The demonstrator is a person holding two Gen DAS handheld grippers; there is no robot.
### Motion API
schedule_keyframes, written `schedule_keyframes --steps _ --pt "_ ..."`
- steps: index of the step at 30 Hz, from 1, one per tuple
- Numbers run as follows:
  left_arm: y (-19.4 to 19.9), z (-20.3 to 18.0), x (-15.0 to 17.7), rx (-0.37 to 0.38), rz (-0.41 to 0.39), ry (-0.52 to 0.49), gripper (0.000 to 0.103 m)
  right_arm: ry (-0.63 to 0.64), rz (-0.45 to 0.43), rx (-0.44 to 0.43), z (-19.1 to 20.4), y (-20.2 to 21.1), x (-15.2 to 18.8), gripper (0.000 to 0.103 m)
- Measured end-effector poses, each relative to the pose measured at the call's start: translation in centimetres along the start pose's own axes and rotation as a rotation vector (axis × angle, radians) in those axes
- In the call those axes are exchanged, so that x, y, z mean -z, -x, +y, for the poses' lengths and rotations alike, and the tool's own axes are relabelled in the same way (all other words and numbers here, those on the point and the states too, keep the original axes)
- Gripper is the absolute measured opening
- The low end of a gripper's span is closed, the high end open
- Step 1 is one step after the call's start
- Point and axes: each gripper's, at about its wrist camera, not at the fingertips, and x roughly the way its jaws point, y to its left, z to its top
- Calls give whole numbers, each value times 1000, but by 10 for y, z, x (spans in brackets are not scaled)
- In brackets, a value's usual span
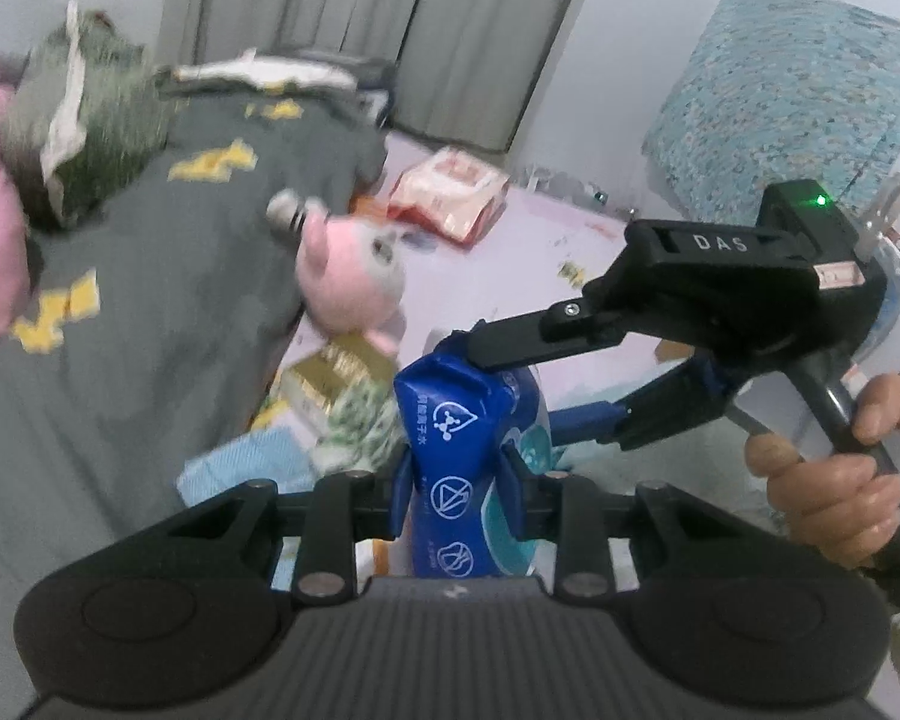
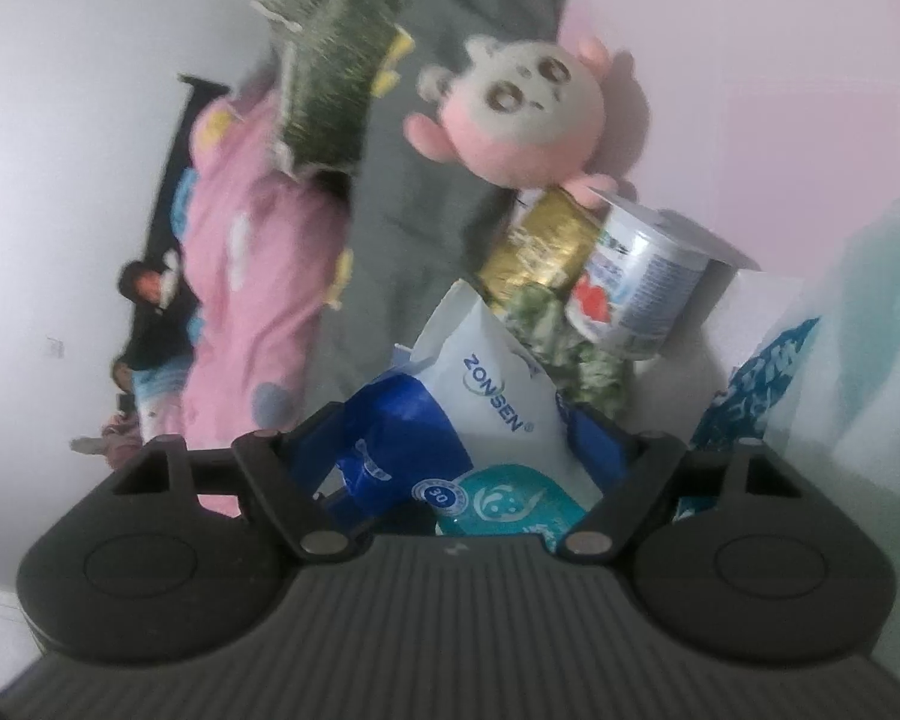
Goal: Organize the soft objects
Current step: 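Carry the wet-wipes pack into the cardboard box and open the right tool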
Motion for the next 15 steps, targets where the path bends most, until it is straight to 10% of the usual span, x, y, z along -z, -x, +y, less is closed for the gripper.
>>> schedule_keyframes --steps 8,15 --pt "32 -72 -31 28 -121 -154 31 22 -166 -80 20 87 12 80" --pt "31 -168 -55 196 -178 -304 32 35 -406 -59 14 215 40 80"
